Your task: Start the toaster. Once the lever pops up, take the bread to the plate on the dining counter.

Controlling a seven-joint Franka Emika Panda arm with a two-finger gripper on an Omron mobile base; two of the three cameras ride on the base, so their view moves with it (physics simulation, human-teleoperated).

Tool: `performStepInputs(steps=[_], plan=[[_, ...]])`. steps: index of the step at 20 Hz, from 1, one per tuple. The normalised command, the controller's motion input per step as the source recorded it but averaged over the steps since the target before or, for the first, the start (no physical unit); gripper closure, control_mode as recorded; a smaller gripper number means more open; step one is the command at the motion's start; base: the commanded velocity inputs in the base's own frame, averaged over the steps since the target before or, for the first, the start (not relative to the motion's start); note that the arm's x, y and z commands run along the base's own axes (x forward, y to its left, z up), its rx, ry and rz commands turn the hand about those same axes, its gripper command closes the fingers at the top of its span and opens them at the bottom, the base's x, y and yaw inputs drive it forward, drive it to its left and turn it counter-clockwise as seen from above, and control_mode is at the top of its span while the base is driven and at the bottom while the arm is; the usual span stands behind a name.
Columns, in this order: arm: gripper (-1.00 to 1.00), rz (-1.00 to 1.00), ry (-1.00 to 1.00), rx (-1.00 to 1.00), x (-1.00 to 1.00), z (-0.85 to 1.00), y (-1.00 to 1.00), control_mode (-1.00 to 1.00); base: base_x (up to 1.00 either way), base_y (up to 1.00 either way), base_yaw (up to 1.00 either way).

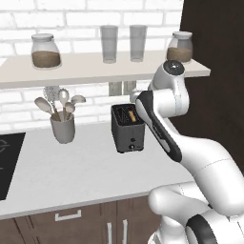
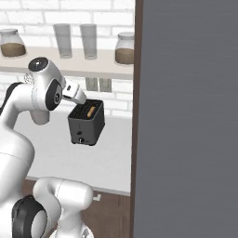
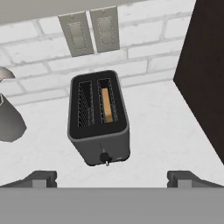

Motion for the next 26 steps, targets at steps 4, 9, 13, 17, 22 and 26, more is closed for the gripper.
performStepInputs(steps=[4, 9, 13, 17, 22, 26], plan=[[-1.0, 0.0, 0.0, 0.0, 0.0, 0.0, 0.0, -1.0, 0.0, 0.0, 0.0], [-1.0, 0.0, 0.0, 0.0, 0.0, 0.0, 0.0, -1.0, 0.0, 0.0, 0.0], [-1.0, 0.0, 0.0, 0.0, 0.0, 0.0, 0.0, -1.0, 0.0, 0.0, 0.0], [-1.0, 0.0, 0.0, 0.0, 0.0, 0.0, 0.0, -1.0, 0.0, 0.0, 0.0], [-1.0, 0.0, 0.0, 0.0, 0.0, 0.0, 0.0, -1.0, 0.0, 0.0, 0.0], [-1.0, 0.0, 0.0, 0.0, 0.0, 0.0, 0.0, -1.0, 0.0, 0.0, 0.0]])
